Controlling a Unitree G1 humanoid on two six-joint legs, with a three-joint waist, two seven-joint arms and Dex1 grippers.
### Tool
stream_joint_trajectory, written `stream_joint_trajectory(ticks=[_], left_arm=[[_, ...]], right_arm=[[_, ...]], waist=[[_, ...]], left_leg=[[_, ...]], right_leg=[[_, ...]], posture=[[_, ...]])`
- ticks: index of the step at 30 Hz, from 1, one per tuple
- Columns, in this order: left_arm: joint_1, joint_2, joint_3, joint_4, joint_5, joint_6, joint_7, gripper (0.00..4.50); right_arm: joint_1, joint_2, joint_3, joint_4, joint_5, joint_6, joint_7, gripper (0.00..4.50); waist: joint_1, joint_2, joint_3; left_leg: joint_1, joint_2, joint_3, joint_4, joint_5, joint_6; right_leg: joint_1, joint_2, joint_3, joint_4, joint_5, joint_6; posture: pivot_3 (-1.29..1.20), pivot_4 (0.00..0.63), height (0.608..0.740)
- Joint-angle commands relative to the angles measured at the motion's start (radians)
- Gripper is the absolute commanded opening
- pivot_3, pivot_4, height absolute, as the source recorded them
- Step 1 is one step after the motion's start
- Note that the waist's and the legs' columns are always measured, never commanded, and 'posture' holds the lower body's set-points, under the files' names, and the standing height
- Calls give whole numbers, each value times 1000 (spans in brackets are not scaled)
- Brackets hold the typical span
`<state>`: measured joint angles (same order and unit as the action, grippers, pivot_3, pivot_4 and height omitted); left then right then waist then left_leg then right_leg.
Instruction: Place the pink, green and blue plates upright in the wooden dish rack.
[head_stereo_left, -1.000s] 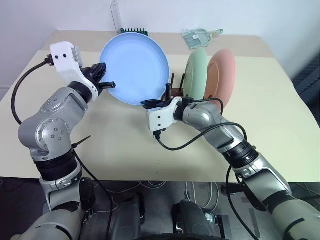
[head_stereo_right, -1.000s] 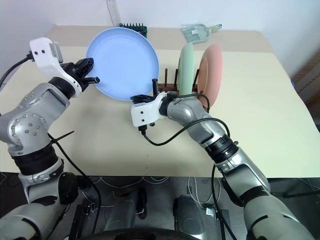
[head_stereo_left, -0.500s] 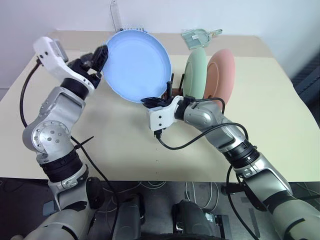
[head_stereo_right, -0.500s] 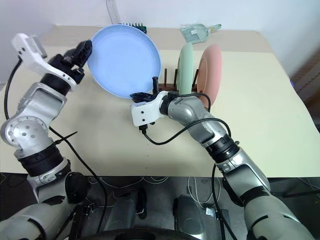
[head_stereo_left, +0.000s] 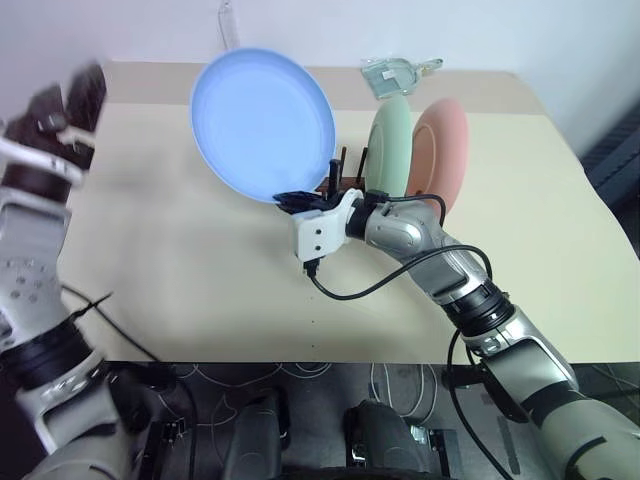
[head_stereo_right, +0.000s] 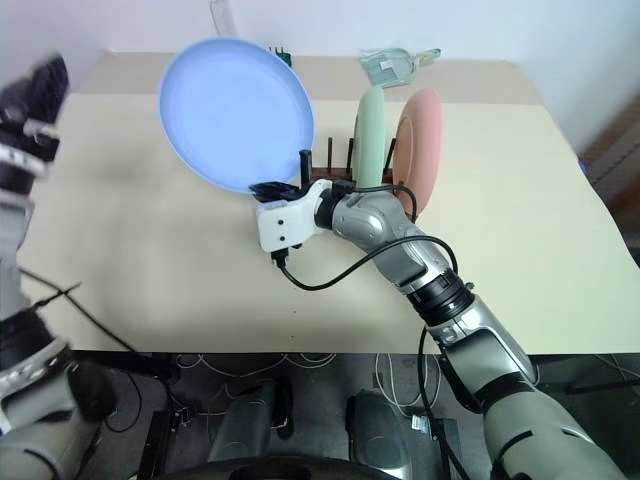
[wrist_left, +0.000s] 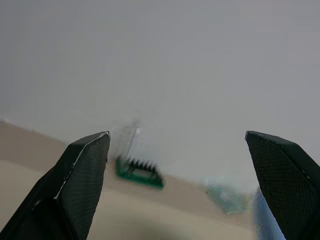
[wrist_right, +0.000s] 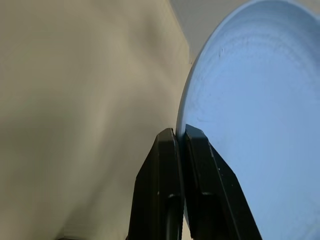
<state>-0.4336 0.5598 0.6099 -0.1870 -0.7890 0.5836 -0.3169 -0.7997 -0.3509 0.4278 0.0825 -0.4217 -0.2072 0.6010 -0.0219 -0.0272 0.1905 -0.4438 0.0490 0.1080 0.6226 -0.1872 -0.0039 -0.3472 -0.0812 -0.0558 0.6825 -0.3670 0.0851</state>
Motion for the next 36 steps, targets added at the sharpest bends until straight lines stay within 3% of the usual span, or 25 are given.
stream_joint_trajectory(ticks=[1, 10, 19, 25, 36], left_arm=[[141, 63, -128, -24, 137, -102, -163, 4451], [351, 86, -394, -133, 253, -168, -380, 4451], [321, 81, -487, -100, 309, -193, -451, 4451], [306, 71, -507, -81, 340, -210, -459, 4451], [317, 53, -495, -107, 320, -202, -473, 4451]], right_arm=[[-30, 47, -94, -77, 119, 28, -12, 0], [57, 186, -290, -354, 611, 433, 36, 0], [80, 214, -422, -477, 975, 763, -13, 0], [83, 262, -477, -460, 1106, 876, -131, 0], [90, 254, -502, -387, 1136, 880, -183, 0]], waist=[[1, 0, 0], [2, -1, -1], [-1, 0, 0], [1, 0, 0], [1, 0, 0]], left_leg=[[0, 0, 0, 0, 0, 0], [-1, 0, -1, -4, 0, 0], [-1, 1, 0, -8, 1, 0], [-1, 1, 0, -8, 0, 1], [-1, 1, 0, -9, 0, 1]], right_leg=[[0, 0, 0, 0, 0, 0], [-1, -2, 1, 0, 0, -1], [-5, -1, 1, 0, 2, -4], [-6, -1, 1, 0, 2, -4], [-6, -1, 0, 0, 2, -4]], posture=[[0, 150, 732], [0, 150, 732], [0, 150, 732], [0, 150, 732], [0, 150, 732]])
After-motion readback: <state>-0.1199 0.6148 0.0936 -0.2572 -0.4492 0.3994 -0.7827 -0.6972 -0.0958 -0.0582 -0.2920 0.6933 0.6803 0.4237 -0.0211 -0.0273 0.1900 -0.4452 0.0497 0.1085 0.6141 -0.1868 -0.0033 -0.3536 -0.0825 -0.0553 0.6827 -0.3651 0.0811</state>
